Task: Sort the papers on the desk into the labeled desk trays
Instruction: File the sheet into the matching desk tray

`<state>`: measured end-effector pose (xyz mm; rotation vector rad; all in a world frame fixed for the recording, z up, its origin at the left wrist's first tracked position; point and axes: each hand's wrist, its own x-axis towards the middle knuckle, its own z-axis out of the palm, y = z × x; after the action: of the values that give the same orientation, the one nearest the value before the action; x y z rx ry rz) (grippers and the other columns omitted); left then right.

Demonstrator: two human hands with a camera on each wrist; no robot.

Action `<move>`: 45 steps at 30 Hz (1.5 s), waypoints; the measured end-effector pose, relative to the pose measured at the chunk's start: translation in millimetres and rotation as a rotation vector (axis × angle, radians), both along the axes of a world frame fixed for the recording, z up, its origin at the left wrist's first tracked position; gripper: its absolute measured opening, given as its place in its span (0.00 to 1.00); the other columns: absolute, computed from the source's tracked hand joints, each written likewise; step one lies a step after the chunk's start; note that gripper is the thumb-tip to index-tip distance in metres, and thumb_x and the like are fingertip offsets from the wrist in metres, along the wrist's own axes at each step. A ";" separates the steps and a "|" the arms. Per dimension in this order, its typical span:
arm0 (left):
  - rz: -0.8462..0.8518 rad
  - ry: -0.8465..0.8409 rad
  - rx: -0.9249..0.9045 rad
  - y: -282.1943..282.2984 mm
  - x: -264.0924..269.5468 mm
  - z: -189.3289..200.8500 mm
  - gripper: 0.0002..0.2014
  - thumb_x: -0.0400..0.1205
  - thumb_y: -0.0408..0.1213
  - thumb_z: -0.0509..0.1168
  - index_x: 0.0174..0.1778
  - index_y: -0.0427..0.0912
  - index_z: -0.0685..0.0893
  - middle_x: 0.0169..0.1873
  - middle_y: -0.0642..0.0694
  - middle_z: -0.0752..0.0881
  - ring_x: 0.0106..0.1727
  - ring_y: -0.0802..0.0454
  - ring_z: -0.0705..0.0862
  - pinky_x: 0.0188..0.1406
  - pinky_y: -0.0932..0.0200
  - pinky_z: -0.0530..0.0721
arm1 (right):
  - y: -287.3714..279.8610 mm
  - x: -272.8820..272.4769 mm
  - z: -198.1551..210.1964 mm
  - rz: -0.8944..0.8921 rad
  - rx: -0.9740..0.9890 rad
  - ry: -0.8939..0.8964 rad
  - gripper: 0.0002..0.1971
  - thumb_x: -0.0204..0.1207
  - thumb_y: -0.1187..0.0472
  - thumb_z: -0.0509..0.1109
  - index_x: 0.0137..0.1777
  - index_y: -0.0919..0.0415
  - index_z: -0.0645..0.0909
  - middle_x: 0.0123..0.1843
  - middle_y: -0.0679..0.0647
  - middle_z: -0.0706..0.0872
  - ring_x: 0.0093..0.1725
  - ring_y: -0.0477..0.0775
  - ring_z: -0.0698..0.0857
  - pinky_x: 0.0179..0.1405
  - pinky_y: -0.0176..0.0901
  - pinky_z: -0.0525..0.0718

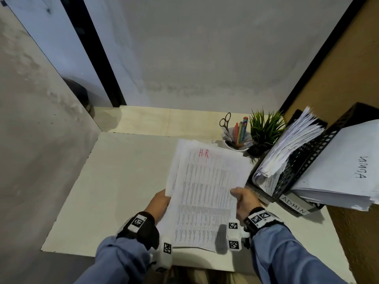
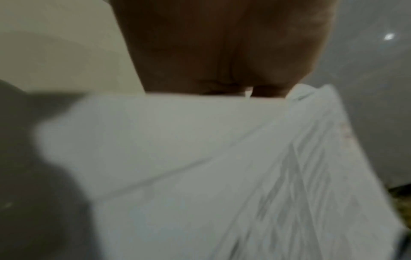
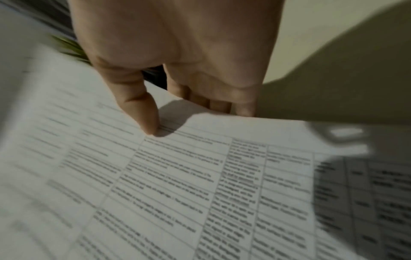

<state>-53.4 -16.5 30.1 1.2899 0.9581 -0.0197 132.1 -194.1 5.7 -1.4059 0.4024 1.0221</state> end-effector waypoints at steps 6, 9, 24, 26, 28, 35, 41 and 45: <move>0.112 -0.179 0.043 -4.7 7.0 21.2 0.12 0.82 0.50 0.63 0.60 0.54 0.82 0.58 0.50 0.88 0.52 0.58 0.88 0.58 0.56 0.82 | 29.8 -12.0 38.1 0.034 0.124 -0.230 0.16 0.69 0.85 0.60 0.51 0.70 0.81 0.54 0.68 0.87 0.53 0.68 0.85 0.59 0.63 0.82; 0.247 -0.266 0.196 -1.3 16.7 35.1 0.10 0.79 0.36 0.69 0.55 0.49 0.86 0.50 0.46 0.91 0.51 0.49 0.90 0.55 0.46 0.87 | 38.9 -15.1 78.5 0.051 0.121 -0.493 0.12 0.71 0.79 0.65 0.44 0.64 0.84 0.45 0.60 0.89 0.46 0.59 0.86 0.46 0.46 0.85; 0.223 -0.068 0.253 -42.6 5.7 -5.8 0.05 0.75 0.32 0.72 0.44 0.43 0.84 0.40 0.50 0.87 0.46 0.46 0.87 0.42 0.60 0.85 | 11.4 -58.4 75.6 0.010 0.042 -0.514 0.10 0.72 0.82 0.64 0.39 0.67 0.78 0.36 0.59 0.82 0.44 0.66 0.84 0.25 0.29 0.83; 0.255 -0.121 0.273 -42.5 8.9 9.6 0.08 0.77 0.29 0.70 0.45 0.47 0.84 0.40 0.53 0.87 0.43 0.53 0.87 0.35 0.70 0.84 | 12.2 -48.2 80.8 0.072 0.026 -0.620 0.12 0.73 0.79 0.66 0.37 0.62 0.79 0.37 0.57 0.84 0.46 0.65 0.85 0.30 0.29 0.84; 0.259 -0.175 0.358 -36.6 18.6 36.8 0.09 0.78 0.29 0.69 0.46 0.50 0.85 0.40 0.55 0.89 0.42 0.59 0.88 0.32 0.74 0.83 | 13.3 -32.2 97.6 0.101 0.050 -0.761 0.12 0.74 0.76 0.67 0.40 0.57 0.80 0.39 0.54 0.85 0.45 0.60 0.84 0.31 0.25 0.82; -0.032 -0.272 0.744 -11.7 71.9 150.4 0.05 0.77 0.32 0.67 0.38 0.34 0.83 0.31 0.33 0.85 0.29 0.50 0.79 0.27 0.57 0.78 | 7.7 50.9 140.9 -0.161 -0.584 -0.973 0.49 0.66 0.41 0.76 0.81 0.61 0.56 0.80 0.59 0.58 0.78 0.60 0.59 0.75 0.57 0.66; -0.394 -0.211 1.029 -20.7 135.2 205.4 0.04 0.74 0.32 0.65 0.34 0.38 0.79 0.29 0.42 0.83 0.30 0.48 0.81 0.27 0.59 0.75 | -1.3 104.3 97.1 -0.221 -0.400 -0.364 0.31 0.50 0.57 0.76 0.55 0.70 0.77 0.48 0.65 0.84 0.40 0.62 0.83 0.40 0.48 0.81; -0.578 -0.198 1.173 -40.0 174.9 214.8 0.03 0.75 0.35 0.65 0.42 0.43 0.84 0.38 0.43 0.86 0.43 0.44 0.84 0.39 0.57 0.79 | -18.4 120.3 78.7 -0.260 -0.320 -0.501 0.19 0.58 0.63 0.62 0.52 0.62 0.73 0.48 0.58 0.76 0.42 0.56 0.76 0.36 0.38 0.72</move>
<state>121.5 -56.5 244.8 2.5602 0.3359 0.2529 252.4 -212.5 84.4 -1.7795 0.3716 0.3805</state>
